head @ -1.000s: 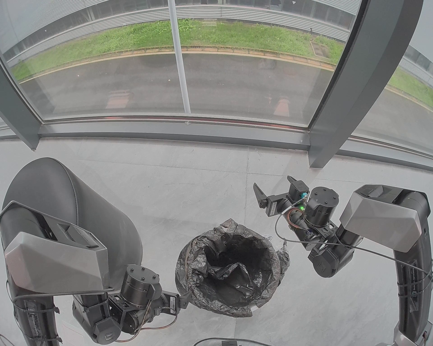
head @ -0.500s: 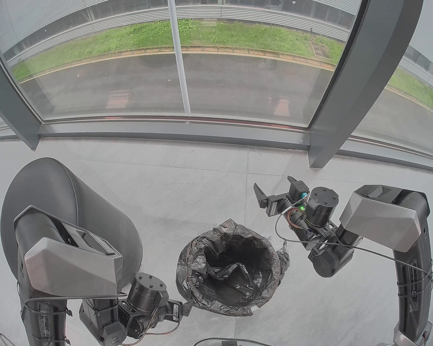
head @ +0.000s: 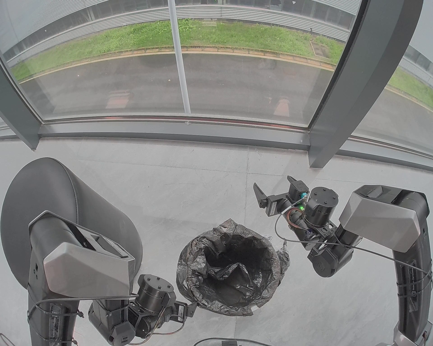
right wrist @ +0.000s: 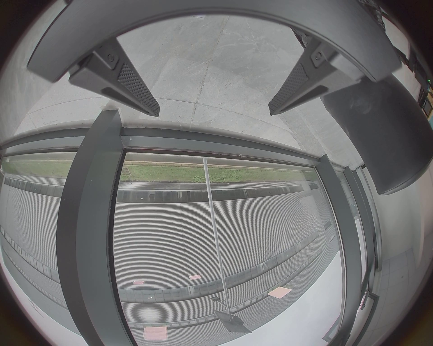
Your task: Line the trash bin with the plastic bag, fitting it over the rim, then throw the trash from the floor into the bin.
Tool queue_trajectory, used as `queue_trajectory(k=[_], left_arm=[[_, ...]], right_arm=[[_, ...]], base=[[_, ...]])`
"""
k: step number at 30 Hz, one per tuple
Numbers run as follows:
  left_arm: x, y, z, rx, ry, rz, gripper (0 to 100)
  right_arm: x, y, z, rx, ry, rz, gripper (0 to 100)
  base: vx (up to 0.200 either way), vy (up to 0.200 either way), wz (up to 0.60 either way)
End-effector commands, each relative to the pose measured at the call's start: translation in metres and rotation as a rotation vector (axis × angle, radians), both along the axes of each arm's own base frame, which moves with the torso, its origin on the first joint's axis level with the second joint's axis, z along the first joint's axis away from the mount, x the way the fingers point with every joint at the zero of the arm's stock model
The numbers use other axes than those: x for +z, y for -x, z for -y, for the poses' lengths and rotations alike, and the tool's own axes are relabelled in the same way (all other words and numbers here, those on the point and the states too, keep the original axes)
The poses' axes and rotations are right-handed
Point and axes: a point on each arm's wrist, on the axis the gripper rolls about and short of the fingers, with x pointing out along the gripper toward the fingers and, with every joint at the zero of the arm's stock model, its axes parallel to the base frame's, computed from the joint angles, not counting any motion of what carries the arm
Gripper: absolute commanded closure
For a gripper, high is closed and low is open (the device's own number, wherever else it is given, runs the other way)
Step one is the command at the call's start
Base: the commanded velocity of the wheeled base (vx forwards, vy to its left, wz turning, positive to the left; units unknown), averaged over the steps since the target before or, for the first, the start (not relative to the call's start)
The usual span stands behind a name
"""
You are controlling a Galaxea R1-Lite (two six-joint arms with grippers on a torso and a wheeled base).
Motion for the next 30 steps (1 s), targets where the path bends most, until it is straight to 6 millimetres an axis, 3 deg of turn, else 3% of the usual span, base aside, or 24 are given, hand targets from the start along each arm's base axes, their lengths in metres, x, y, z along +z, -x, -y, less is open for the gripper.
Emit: queue_trajectory(k=[1,22,30], left_arm=[[-0.011,-0.002,0.001,-0.004,-0.020,-0.019,0],[-0.030,-0.011,0.006,-0.034,-0.067,-0.030,0],[-0.025,-0.011,0.004,-0.047,-0.074,-0.014,0]], right_arm=[[-0.003,0.000,0.000,0.000,0.001,-0.002,0],[-0.006,-0.002,-0.001,0.000,0.004,-0.005,0],[-0.005,-0.001,-0.001,0.000,0.003,-0.002,0]], base=[[0.000,0.000,0.00],[0.000,0.000,0.00],[0.000,0.000,0.00]])
